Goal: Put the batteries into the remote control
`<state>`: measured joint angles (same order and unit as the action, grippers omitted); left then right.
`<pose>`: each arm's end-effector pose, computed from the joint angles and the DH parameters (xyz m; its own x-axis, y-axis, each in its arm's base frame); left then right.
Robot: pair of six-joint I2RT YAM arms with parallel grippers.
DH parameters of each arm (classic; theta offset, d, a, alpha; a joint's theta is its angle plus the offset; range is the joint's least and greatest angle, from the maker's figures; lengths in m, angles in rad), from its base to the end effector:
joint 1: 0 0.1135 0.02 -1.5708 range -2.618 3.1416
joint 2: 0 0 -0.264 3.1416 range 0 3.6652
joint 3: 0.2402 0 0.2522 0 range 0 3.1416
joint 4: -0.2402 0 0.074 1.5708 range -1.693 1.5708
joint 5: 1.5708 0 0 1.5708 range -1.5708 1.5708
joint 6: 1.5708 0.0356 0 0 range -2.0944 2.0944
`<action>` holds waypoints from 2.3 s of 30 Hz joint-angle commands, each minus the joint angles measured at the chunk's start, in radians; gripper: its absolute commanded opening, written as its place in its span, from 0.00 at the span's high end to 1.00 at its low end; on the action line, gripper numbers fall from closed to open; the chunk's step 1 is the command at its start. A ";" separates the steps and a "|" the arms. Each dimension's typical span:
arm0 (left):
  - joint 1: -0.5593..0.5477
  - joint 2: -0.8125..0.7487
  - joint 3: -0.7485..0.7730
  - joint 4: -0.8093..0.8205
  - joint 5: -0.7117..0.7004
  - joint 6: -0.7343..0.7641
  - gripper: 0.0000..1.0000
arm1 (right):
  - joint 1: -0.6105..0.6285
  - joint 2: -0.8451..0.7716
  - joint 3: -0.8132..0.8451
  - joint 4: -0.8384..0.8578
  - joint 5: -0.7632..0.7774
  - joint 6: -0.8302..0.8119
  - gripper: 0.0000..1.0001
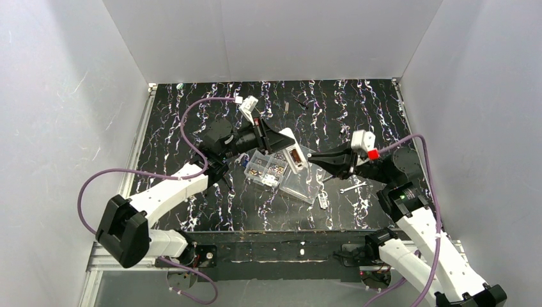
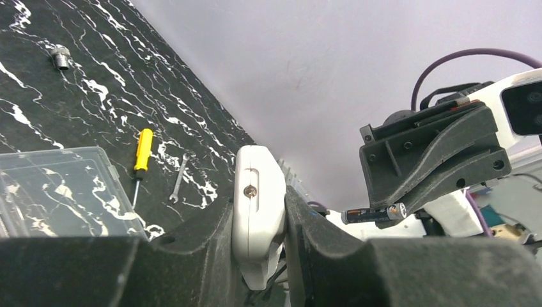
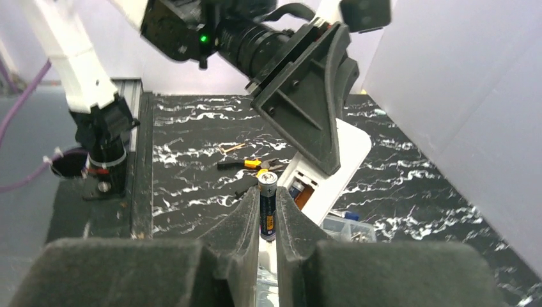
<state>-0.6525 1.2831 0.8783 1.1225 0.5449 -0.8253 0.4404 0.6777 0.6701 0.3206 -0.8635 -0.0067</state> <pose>0.2054 -0.1802 0.3940 -0.2550 -0.5959 -0.7615 0.9466 0.0067 -0.3223 0.1261 0.0893 0.3671 0.2848 0.1294 -0.9498 -0.9293 0.2804 -0.2404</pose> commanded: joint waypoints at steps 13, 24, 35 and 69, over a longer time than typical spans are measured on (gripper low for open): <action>-0.045 -0.082 -0.021 -0.184 -0.228 -0.077 1.00 | 0.064 0.095 0.121 -0.164 0.433 0.223 0.99; -0.055 -0.078 -0.041 -0.202 -0.319 -0.114 1.00 | 0.212 0.195 0.162 -0.249 0.552 0.225 0.99; -0.055 -0.057 -0.022 -0.185 -0.287 -0.159 1.00 | 0.253 0.269 0.110 -0.174 0.606 0.227 0.99; -0.058 -0.059 -0.029 -0.195 -0.313 -0.184 1.00 | 0.253 0.291 0.082 -0.192 0.567 0.196 0.99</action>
<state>-0.7052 1.2404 0.8387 0.8577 0.2241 -0.9997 0.6941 0.9798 0.7639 0.1116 -0.2913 0.2054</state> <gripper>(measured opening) 0.253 0.174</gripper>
